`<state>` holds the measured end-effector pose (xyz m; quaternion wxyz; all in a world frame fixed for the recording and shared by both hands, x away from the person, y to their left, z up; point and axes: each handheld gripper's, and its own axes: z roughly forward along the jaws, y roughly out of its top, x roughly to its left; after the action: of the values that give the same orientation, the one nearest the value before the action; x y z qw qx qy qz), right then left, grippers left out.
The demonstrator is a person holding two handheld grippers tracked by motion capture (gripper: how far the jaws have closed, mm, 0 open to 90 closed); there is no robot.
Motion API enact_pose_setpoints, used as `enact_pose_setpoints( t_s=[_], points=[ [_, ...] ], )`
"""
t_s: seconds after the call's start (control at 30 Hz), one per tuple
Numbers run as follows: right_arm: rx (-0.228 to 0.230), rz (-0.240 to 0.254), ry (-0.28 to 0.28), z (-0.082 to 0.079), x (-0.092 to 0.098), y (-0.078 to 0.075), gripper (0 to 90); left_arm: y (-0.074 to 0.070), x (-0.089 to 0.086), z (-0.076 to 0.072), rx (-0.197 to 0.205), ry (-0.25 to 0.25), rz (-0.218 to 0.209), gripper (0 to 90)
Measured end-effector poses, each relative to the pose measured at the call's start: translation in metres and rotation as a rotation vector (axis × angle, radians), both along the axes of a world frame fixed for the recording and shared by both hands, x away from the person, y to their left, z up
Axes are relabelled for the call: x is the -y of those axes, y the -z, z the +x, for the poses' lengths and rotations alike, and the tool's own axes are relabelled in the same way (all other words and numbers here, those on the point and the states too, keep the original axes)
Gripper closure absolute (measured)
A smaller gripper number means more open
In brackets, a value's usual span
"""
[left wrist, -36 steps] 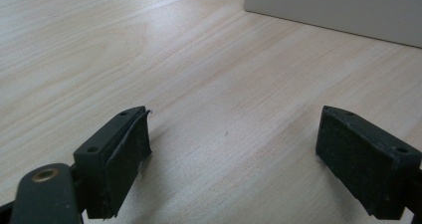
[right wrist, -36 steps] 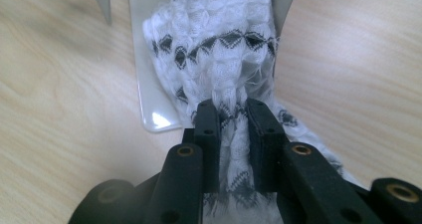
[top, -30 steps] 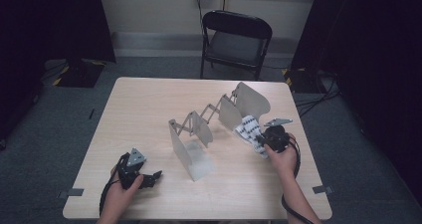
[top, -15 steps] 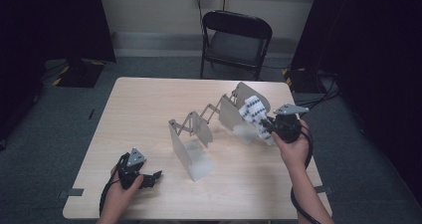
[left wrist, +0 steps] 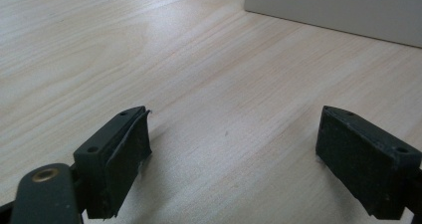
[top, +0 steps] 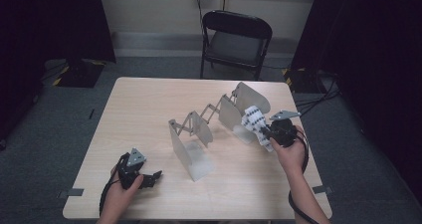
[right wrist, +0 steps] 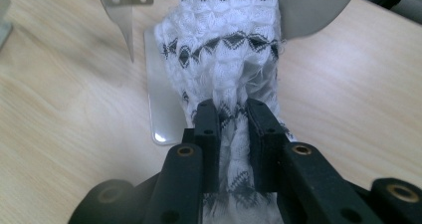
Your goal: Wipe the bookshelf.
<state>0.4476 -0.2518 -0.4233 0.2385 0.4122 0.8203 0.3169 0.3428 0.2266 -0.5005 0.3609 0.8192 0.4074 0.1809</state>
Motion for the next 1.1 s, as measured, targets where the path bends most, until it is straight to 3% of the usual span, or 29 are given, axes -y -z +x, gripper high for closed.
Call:
enact_pose_setpoints(
  t_s=[0.23, 0.53, 0.7, 0.83, 0.87, 0.9, 0.93, 0.97, 1.1],
  points=[
    [-0.054, -0.024, -0.013, -0.002, -0.007, 0.024, 77.5, 0.000, 0.000, 0.000, 0.000, 0.000, 0.000, 13.3],
    [-0.092, -0.028, -0.018, -0.002, -0.010, 0.032, 77.4, 0.000, 0.000, 0.000, 0.000, 0.000, 0.000, 13.3],
    [-0.042, -0.020, -0.042, -0.002, -0.016, 0.011, 77.4, 0.000, 0.000, 0.000, 0.000, 0.000, 0.000, 13.3],
    [0.039, 0.020, -0.073, 0.000, -0.026, -0.026, 77.5, 0.000, 0.000, 0.000, 0.000, 0.000, 0.000, 13.3],
    [0.039, 0.020, -0.073, 0.000, -0.026, -0.026, 77.5, 0.000, 0.000, 0.000, 0.000, 0.000, 0.000, 13.3],
    [0.065, 0.026, -0.088, 0.002, -0.032, -0.040, 77.5, 0.000, 0.000, 0.000, 0.000, 0.000, 0.000, 13.3],
    [0.065, 0.026, -0.088, 0.002, -0.032, -0.040, 77.5, 0.000, 0.000, 0.000, 0.000, 0.000, 0.000, 13.3],
    [0.087, 0.035, -0.103, 0.004, -0.038, -0.050, 77.5, 0.000, 0.000, 0.000, 0.000, 0.000, 0.000, 13.3],
    [0.083, 0.040, -0.120, 0.008, -0.048, -0.052, 77.4, 0.000, 0.000, 0.000, 0.000, 0.000, 0.000, 13.3]
  ],
)
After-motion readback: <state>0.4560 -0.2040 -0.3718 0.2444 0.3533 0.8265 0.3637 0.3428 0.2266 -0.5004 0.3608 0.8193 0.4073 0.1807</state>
